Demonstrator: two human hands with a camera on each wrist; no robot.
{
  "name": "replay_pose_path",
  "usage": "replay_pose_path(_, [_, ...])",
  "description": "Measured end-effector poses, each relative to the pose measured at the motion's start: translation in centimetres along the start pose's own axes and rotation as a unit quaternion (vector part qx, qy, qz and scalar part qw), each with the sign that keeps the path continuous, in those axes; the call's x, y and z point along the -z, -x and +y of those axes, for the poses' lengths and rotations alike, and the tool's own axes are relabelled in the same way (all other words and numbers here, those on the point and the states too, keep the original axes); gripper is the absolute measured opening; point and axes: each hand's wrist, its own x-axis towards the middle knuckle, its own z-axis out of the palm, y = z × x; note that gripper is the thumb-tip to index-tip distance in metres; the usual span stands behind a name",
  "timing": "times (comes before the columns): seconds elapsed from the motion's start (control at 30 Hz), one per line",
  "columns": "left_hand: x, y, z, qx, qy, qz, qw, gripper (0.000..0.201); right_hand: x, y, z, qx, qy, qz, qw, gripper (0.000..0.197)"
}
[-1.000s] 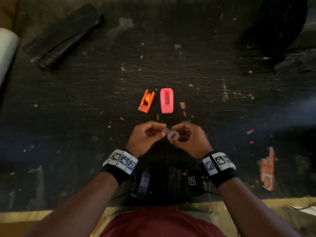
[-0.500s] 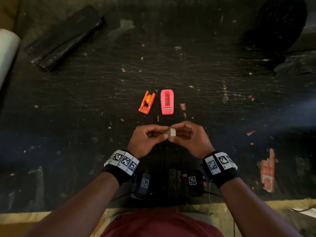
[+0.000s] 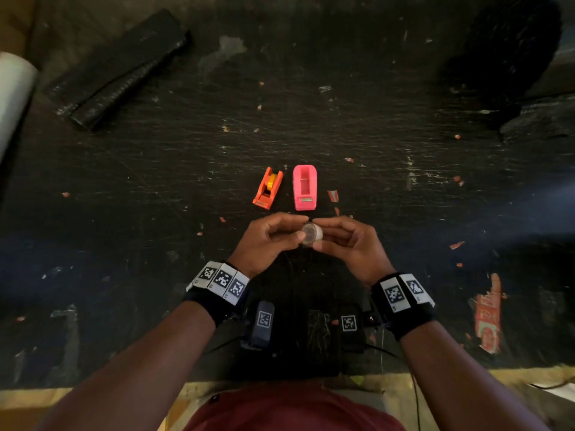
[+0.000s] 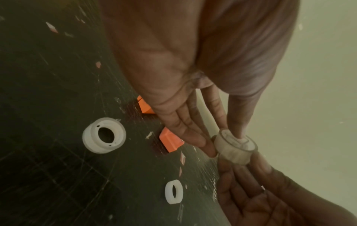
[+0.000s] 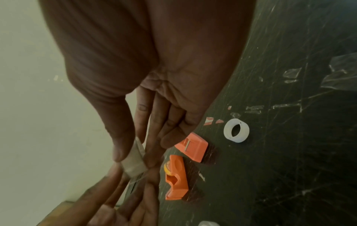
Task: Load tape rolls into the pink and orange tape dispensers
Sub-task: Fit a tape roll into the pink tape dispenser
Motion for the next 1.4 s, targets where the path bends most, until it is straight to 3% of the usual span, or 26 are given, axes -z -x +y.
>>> replay_pose_path(0.17, [0.1, -0.4, 0.2, -0.018, -0.029, 0.013, 0.999, 0.031, 0.0, -0.2, -0.3, 0.009, 0.043, 0.003, 0.999, 0.039])
replay_pose_path(0.33, [-0.3, -0.4, -0.1, -0.013, -0.045, 0.014, 0.999, 0.032, -0.6, -0.3, -0.2, -0.019, 0.056, 0.063, 0.996, 0.029])
replay_pose_path(0.63, [-0.2, -1.7, 0.7, -0.001, -0.065, 0.025, 0.998, 0.034, -1.1, -0.9, -0.7, -0.010, 0.093, 0.129, 0.987, 0.034])
replay_pose_path(0.7, [0.5, -2.6, 1.1, -0.018, -0.125, 0.031, 0.991, 0.034, -1.1, -1.4, -1.1, 0.003, 0.124, 0.133, 0.983, 0.025])
replay_pose_path(0.77, [1.5, -4.1, 1.4, -0.065, -0.290, 0.070, 0.952, 0.040, -0.9, -2.6, -1.4, 0.013, 0.166, 0.149, 0.975, 0.018])
replay_pose_path(0.87, [2.6, -6.5, 2.1, -0.128, -0.480, 0.104, 0.862, 0.055, -0.7, -5.3, -2.0, 0.032, 0.232, 0.185, 0.955, 0.015])
replay_pose_path(1.0, [2.7, -9.7, 2.6, -0.111, -0.590, 0.039, 0.799, 0.087, -0.8, -9.7, -2.5, 0.037, 0.319, 0.201, 0.926, 0.013])
replay_pose_path(1.17, [2.5, -12.3, 2.0, -0.083, -0.634, -0.015, 0.768, 0.100, -1.0, -14.0, -2.4, -0.006, 0.405, 0.152, 0.901, 0.015])
replay_pose_path(1.4, [3.2, -13.4, 1.6, -0.100, -0.614, -0.027, 0.782, 0.096, -1.5, -15.8, -2.2, -0.023, 0.452, 0.129, 0.883, 0.010])
